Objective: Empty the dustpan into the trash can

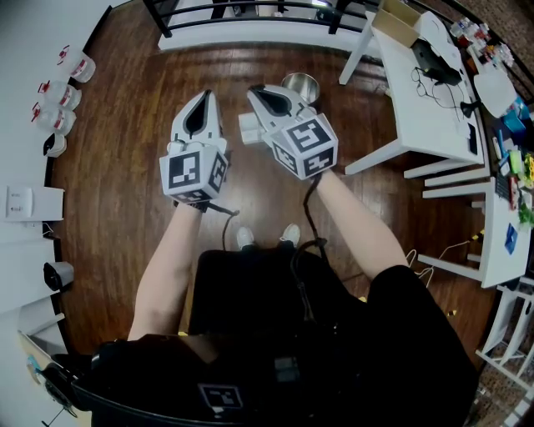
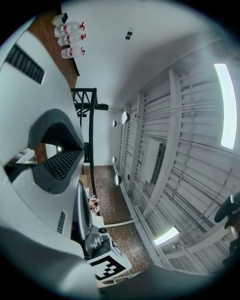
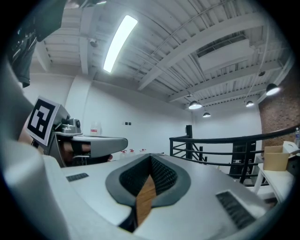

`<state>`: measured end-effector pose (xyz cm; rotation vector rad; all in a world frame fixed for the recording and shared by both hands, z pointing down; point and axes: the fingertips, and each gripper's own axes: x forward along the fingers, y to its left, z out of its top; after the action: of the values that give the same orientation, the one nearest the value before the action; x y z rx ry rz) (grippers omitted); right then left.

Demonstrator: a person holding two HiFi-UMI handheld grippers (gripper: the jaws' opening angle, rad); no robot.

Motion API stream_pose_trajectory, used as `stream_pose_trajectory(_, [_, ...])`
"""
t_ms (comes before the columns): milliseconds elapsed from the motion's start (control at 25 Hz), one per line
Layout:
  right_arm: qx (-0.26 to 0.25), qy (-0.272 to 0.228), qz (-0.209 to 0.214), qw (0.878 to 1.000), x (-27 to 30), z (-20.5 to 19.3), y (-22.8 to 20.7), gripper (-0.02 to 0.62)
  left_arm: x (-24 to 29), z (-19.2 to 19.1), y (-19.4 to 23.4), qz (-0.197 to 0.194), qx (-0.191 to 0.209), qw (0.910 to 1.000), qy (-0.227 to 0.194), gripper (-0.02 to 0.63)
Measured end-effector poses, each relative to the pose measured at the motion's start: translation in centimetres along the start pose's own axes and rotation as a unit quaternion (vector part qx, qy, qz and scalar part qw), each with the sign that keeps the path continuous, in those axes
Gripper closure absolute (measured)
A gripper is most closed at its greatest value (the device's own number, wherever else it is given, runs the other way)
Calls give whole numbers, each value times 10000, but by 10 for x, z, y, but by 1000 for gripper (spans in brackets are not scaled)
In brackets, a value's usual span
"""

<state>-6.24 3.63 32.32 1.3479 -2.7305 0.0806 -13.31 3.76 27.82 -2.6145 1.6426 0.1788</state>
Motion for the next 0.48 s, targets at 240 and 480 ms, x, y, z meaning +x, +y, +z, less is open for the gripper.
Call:
stream_pose_trajectory(240, [-70,51,-72,9999,-2,-5,-4,591,-8,-17,6,50,-20,9998,198,601])
stream_pose_trajectory(480, [24,104,-138,9998,-7,-14,-14,591,-21,-40,13,176,-81,9989,424,601])
